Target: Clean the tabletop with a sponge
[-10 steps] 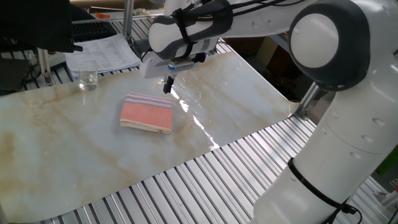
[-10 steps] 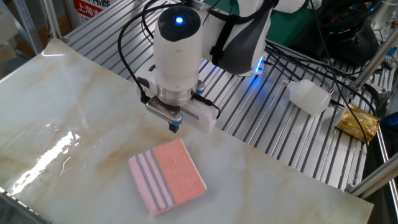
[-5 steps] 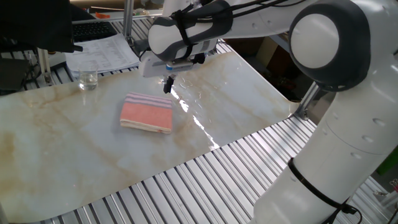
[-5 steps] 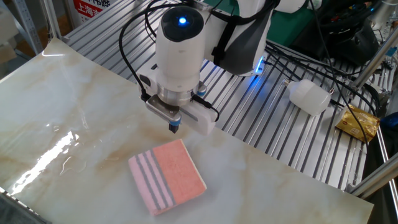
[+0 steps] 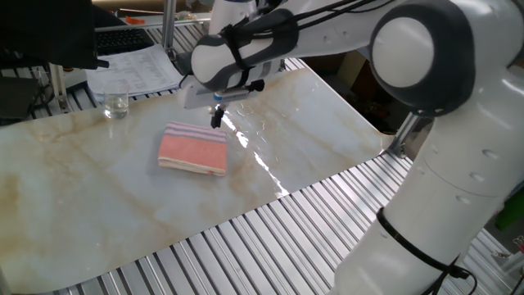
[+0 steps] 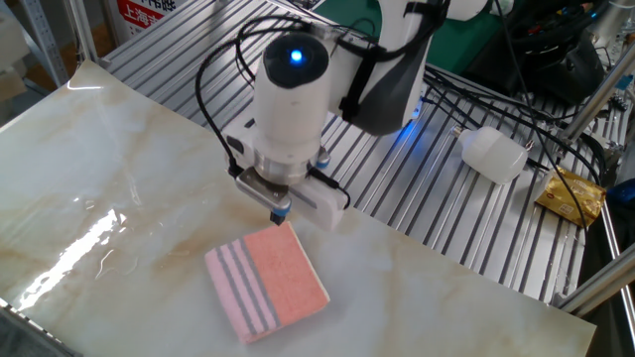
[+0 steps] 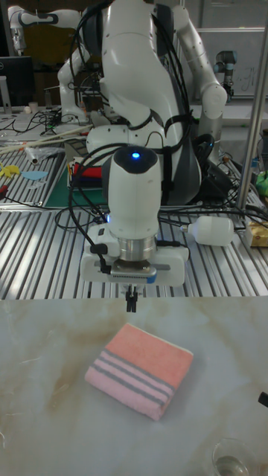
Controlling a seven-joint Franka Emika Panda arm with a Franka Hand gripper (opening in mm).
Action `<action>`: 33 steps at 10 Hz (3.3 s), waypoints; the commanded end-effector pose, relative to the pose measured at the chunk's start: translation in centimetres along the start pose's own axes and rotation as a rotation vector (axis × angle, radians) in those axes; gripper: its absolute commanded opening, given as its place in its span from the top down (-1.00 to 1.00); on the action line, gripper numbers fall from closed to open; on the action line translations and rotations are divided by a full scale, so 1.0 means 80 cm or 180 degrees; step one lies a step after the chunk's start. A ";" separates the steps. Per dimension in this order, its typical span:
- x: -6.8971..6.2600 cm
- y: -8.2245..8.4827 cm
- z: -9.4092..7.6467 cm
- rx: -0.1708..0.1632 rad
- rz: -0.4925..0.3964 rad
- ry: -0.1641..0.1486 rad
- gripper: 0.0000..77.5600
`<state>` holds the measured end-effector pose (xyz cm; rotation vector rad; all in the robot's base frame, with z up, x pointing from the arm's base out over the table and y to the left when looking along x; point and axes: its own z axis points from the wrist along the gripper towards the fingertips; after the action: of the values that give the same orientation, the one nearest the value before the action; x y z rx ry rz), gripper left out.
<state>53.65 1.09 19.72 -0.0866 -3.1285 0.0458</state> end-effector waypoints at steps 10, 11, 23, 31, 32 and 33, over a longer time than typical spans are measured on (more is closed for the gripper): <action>-0.042 -0.009 0.036 -0.0032 -0.0057 -0.0057 1.00; -0.046 -0.010 0.038 -0.0030 -0.0055 -0.0058 1.00; -0.058 0.008 0.073 -0.0091 -0.0022 -0.0133 1.00; -0.065 0.026 0.084 -0.0082 0.0017 -0.0188 1.00; -0.066 0.026 0.085 -0.0078 0.0020 -0.0188 1.00; -0.066 0.026 0.085 -0.0078 0.0020 -0.0188 1.00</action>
<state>58.82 2.70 12.71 -0.0963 -3.1856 0.0100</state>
